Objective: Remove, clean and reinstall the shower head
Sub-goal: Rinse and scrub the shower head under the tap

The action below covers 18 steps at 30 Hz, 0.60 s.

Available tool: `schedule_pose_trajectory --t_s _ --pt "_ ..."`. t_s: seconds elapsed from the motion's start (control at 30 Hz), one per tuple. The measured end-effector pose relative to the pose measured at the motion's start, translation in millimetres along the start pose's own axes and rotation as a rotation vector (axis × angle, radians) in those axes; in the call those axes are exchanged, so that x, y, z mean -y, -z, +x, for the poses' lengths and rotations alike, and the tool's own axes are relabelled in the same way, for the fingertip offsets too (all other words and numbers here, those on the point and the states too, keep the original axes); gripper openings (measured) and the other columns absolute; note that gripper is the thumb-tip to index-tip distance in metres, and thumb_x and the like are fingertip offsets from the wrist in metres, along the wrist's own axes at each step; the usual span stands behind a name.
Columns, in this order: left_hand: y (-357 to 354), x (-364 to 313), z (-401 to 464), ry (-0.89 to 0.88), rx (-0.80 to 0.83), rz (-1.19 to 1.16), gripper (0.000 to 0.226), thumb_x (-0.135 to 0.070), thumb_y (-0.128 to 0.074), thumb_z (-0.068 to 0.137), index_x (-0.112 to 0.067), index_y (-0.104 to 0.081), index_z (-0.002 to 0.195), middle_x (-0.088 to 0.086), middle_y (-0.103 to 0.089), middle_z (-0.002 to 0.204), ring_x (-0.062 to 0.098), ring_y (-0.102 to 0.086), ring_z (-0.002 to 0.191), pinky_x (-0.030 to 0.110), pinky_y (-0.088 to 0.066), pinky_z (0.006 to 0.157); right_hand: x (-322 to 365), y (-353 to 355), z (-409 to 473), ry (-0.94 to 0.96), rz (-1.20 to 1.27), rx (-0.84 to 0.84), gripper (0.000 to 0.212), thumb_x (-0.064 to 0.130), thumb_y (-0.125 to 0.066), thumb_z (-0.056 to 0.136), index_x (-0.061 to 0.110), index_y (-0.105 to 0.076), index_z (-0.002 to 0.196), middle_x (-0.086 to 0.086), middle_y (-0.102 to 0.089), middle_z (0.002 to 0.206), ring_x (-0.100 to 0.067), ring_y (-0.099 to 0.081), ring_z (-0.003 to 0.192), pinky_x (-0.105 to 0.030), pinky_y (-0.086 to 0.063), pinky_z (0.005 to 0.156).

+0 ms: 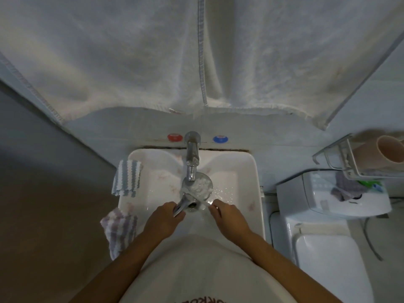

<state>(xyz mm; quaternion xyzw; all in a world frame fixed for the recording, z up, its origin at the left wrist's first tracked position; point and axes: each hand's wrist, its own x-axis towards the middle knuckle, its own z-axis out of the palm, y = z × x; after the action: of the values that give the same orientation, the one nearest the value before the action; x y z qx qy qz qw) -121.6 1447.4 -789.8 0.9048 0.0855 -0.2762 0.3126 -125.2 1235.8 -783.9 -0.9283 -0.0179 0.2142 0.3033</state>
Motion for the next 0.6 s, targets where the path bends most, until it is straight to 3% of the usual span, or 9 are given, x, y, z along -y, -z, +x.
schedule_pose_trajectory --t_s 0.13,0.3,0.47,0.6 --pt "1.2 -1.0 2.7 -0.007 -0.009 -0.014 0.029 -0.038 -0.059 0.089 -0.020 -0.047 0.070 -0.007 -0.048 0.064 0.013 -0.049 0.059 0.024 -0.030 0.049 -5.4 8.8 7.0 -0.089 0.027 -0.154 0.030 0.033 -0.038 0.104 0.009 -0.054 0.092 -0.007 -0.055 0.068 -0.030 -0.050 0.063 -0.034 -0.029 0.055" --pt "1.8 1.5 4.4 0.023 -0.009 -0.020 0.029 -0.038 -0.058 0.090 -0.018 -0.048 0.071 -0.001 -0.052 0.069 0.015 -0.051 0.063 0.025 -0.031 0.051 -1.7 0.3 0.8 0.001 0.025 -0.024 0.028 0.033 -0.041 0.103 0.011 -0.054 0.090 -0.014 -0.060 0.072 -0.034 -0.050 0.067 -0.036 -0.031 0.058" --pt "1.3 2.9 4.9 0.027 -0.008 -0.033 0.031 -0.039 -0.058 0.089 -0.021 -0.045 0.067 0.000 -0.052 0.069 0.018 -0.051 0.063 0.028 -0.033 0.054 -4.6 7.8 8.4 -0.080 0.022 -0.144 0.030 0.033 -0.039 0.103 0.009 -0.054 0.091 -0.011 -0.057 0.069 -0.029 -0.046 0.063 -0.034 -0.029 0.056" --pt "1.9 4.9 5.6 0.028 -0.017 -0.035 0.032 -0.038 -0.057 0.090 -0.020 -0.045 0.067 -0.002 -0.051 0.067 0.014 -0.049 0.060 0.028 -0.033 0.053 2.5 0.4 2.1 0.021 -0.007 -0.011 0.031 0.036 -0.039 0.103 0.012 -0.054 0.092 -0.014 -0.065 0.078 -0.032 -0.052 0.069 -0.034 -0.031 0.058"
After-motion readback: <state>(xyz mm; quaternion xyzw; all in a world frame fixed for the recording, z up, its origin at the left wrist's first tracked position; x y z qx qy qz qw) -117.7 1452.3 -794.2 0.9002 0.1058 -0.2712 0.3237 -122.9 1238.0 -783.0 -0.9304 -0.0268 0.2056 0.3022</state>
